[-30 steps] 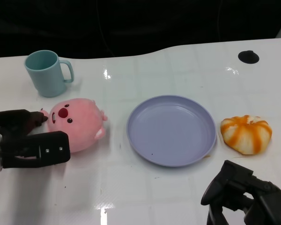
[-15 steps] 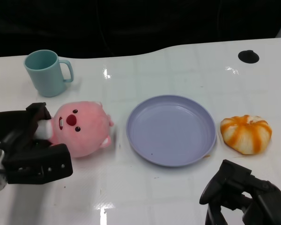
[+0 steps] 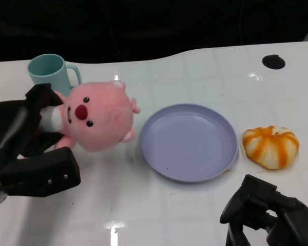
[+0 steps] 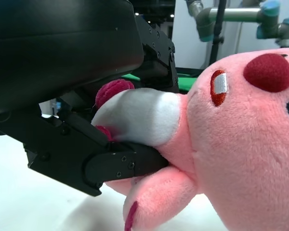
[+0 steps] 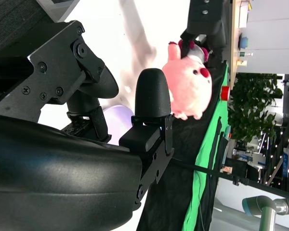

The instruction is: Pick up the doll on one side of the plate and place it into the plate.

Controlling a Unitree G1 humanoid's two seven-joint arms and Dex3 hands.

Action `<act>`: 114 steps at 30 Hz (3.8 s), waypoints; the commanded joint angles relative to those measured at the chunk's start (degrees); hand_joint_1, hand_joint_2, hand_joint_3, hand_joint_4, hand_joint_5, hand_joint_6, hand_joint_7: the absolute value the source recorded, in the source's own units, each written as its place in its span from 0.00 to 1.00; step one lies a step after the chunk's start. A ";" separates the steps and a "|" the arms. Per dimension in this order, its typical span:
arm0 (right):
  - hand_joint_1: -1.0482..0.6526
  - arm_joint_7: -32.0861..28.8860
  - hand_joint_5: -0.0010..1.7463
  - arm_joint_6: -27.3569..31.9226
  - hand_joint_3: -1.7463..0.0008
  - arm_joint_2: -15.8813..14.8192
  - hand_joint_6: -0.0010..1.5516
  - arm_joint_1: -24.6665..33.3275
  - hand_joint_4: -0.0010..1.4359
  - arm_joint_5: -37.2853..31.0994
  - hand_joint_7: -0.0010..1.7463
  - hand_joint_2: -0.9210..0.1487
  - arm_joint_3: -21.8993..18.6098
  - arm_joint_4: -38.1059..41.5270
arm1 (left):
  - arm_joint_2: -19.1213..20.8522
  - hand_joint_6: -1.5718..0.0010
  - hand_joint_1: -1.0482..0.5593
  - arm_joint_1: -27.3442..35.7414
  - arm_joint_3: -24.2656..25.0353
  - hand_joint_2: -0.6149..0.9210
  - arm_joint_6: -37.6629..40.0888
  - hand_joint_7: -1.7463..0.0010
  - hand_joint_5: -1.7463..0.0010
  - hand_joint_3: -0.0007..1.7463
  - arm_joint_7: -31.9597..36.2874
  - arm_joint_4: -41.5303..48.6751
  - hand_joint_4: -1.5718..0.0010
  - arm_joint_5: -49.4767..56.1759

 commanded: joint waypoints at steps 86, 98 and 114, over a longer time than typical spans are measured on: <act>0.63 0.01 1.00 1.06 0.20 -0.67 0.40 0.51 0.46 0.19 0.84 0.49 0.31 -1.47 | -5.23 0.91 0.14 3.19 -0.48 1.00 5.63 0.97 0.93 0.23 -36.59 -29.52 0.91 -12.67; 0.63 0.20 1.00 0.89 0.21 -0.63 0.40 0.25 0.46 0.27 0.84 0.47 0.23 -1.19 | -5.60 0.68 0.37 14.66 7.00 1.00 1.07 0.95 0.59 0.10 -38.88 -33.94 0.82 -29.03; 0.63 0.09 1.00 1.34 0.21 -0.57 0.40 0.05 0.46 0.02 0.84 0.47 0.50 -1.46 | -10.90 0.53 0.64 27.69 12.56 0.69 15.01 0.39 0.24 0.77 -38.11 -47.37 0.53 -45.92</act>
